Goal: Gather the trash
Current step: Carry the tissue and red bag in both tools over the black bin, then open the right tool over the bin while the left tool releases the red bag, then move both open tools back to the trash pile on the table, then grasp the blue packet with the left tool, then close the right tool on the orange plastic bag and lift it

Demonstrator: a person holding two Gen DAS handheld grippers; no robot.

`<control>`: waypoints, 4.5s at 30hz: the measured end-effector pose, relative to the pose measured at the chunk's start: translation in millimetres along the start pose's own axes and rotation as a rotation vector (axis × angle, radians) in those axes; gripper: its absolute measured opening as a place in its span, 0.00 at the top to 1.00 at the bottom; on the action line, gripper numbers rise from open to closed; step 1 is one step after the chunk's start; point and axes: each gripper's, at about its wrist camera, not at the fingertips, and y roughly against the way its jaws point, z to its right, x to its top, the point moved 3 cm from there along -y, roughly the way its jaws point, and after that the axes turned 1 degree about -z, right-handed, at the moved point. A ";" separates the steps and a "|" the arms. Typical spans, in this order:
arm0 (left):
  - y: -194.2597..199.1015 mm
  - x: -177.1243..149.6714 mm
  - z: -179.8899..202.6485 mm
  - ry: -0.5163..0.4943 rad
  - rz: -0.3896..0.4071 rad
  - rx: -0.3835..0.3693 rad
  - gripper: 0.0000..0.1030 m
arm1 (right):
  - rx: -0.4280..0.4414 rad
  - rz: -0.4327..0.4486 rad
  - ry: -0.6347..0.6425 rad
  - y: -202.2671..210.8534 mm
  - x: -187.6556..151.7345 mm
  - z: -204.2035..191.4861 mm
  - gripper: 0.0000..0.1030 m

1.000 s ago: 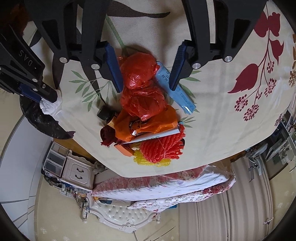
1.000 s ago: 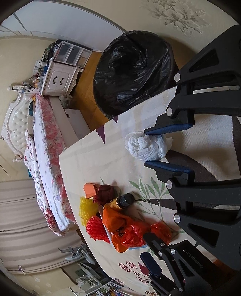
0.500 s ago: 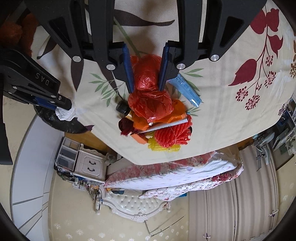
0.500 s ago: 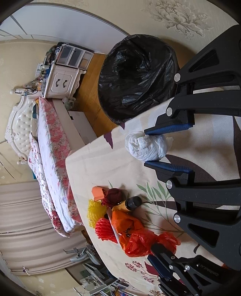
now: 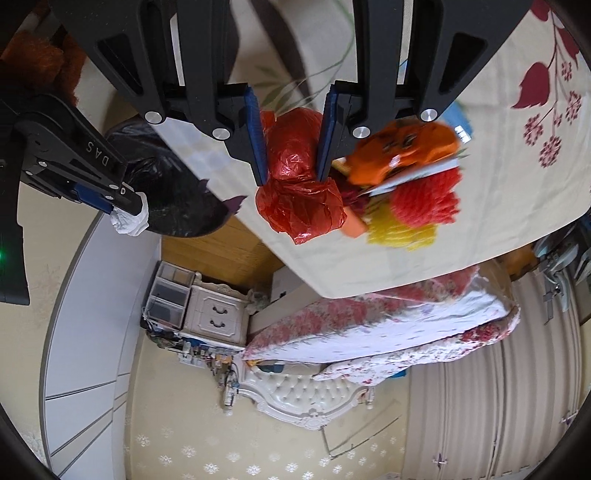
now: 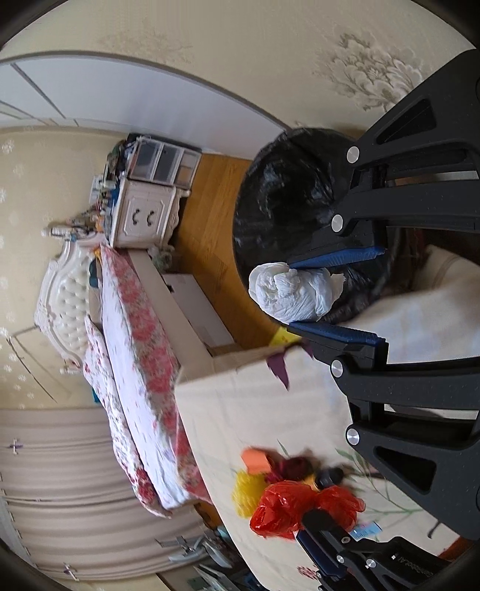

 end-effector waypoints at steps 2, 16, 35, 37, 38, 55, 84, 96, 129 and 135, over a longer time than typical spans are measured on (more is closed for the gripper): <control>-8.0 7.1 10.9 -0.024 0.007 -0.014 0.73 | -0.022 -0.005 -0.021 -6.4 3.0 11.2 0.73; -72.1 30.0 70.2 -0.138 -0.026 -0.079 0.73 | -0.127 -0.049 -0.087 -47.7 6.8 50.2 0.73; -124.4 41.0 103.4 -0.188 -0.118 -0.097 0.63 | -0.179 -0.095 -0.152 -87.2 3.9 85.9 0.61; -124.4 41.6 102.7 -0.178 -0.121 -0.092 0.56 | -0.188 -0.089 -0.159 -86.5 4.2 88.4 0.58; -124.3 41.5 103.2 -0.173 -0.121 -0.092 0.52 | -0.192 -0.087 -0.162 -86.3 4.1 89.6 0.56; -102.2 43.9 80.1 -0.104 -0.087 -0.033 0.30 | -0.182 -0.065 -0.157 -65.7 2.9 81.3 0.41; -4.2 -46.4 -61.7 0.106 -0.152 0.233 0.30 | 0.076 -0.098 0.057 -5.4 -41.9 -58.2 0.41; -17.6 -55.0 -103.8 0.209 -0.238 0.239 0.35 | 0.108 -0.100 0.083 -4.9 -40.5 -82.0 0.40; 31.9 -63.4 -184.1 0.248 -0.140 0.346 0.80 | 0.270 -0.076 0.225 9.1 -29.4 -174.5 0.34; 38.5 -66.7 -205.9 0.270 -0.133 0.376 0.79 | 0.280 -0.071 0.248 7.2 -28.2 -190.9 0.34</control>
